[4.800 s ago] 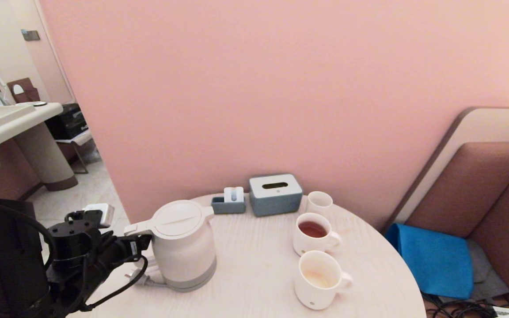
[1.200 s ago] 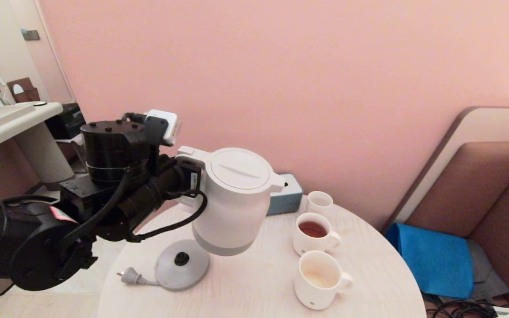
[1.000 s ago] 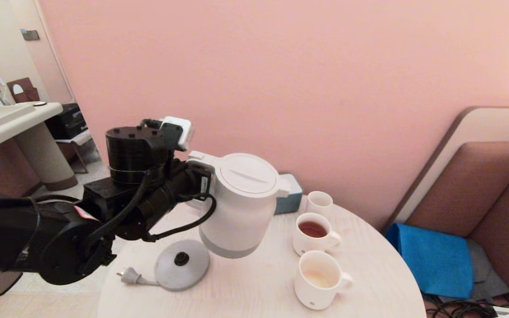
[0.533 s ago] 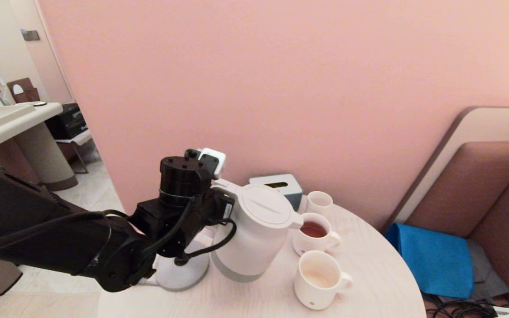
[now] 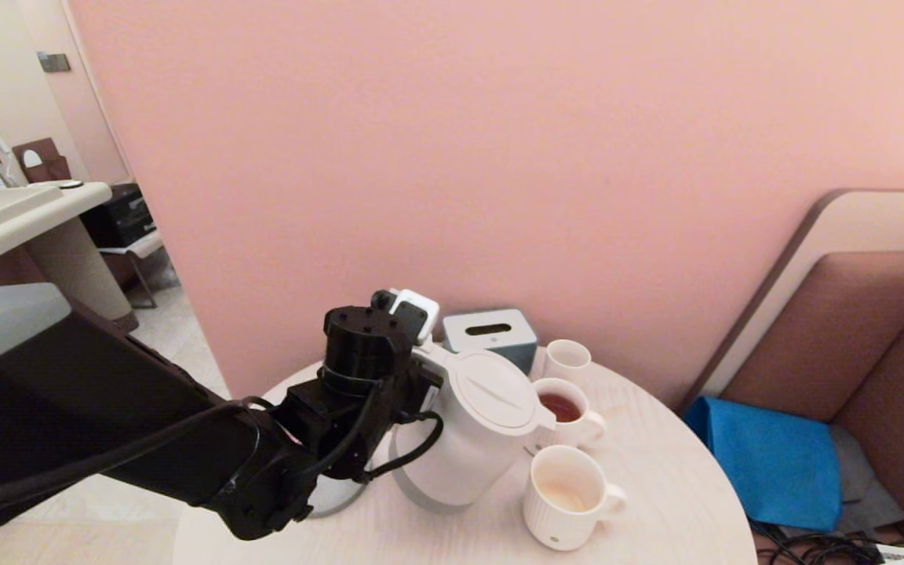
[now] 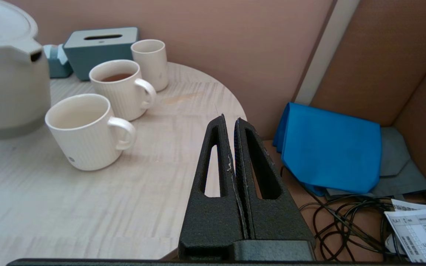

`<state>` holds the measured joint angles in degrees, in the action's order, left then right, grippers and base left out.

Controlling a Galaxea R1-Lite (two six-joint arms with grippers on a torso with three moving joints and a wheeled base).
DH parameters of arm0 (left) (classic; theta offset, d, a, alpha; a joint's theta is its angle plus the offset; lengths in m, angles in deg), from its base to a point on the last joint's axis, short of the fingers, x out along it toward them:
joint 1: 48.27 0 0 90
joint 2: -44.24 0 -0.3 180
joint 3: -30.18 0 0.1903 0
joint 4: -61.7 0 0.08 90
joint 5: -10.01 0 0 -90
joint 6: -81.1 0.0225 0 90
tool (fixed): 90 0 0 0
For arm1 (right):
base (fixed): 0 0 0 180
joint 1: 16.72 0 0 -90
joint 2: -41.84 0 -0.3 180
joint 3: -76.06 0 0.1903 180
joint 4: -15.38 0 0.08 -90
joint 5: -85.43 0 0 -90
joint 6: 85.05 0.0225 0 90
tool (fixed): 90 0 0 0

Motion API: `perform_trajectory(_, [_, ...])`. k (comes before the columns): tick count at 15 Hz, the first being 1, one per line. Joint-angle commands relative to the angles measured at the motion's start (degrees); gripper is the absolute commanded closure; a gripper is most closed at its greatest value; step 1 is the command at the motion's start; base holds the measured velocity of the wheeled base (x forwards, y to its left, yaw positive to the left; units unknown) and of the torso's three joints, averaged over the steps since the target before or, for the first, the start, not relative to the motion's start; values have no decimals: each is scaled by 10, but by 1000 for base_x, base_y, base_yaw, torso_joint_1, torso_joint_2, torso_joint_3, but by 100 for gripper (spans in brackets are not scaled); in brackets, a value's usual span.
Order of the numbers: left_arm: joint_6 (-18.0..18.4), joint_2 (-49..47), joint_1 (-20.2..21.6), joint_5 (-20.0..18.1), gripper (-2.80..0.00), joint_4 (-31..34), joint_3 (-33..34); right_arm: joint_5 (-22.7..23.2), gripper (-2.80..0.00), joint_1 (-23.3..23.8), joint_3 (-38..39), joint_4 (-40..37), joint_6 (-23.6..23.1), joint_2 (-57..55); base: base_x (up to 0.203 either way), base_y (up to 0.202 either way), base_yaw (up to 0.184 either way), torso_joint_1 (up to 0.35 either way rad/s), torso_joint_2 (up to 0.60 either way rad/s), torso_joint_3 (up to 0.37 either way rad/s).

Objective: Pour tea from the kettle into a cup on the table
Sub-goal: Pour water into the cup

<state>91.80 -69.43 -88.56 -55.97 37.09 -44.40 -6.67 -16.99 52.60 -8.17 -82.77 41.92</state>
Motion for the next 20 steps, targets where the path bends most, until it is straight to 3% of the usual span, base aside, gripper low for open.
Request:
perform_trajectory(1, [13, -6, -1, 1, 0, -2, 1, 0, 0, 0, 0, 0, 0, -1, 0, 0, 0, 0, 0, 0])
perform_trajectory(5, [65, -6, -1, 1, 0, -2, -20, 0, 0, 0, 0, 0, 0, -1, 0, 0, 0, 0, 0, 0])
perform_trajectory(14, [110, -1, -1, -18, 0, -1, -47, 0, 0, 0, 0, 0, 0, -1, 0, 0, 0, 0, 0, 0])
perform_trajectory(20, [169, -10, -2, -17, 0, -2, -55, 0, 0, 0, 0, 0, 0, -1, 0, 0, 0, 0, 0, 0])
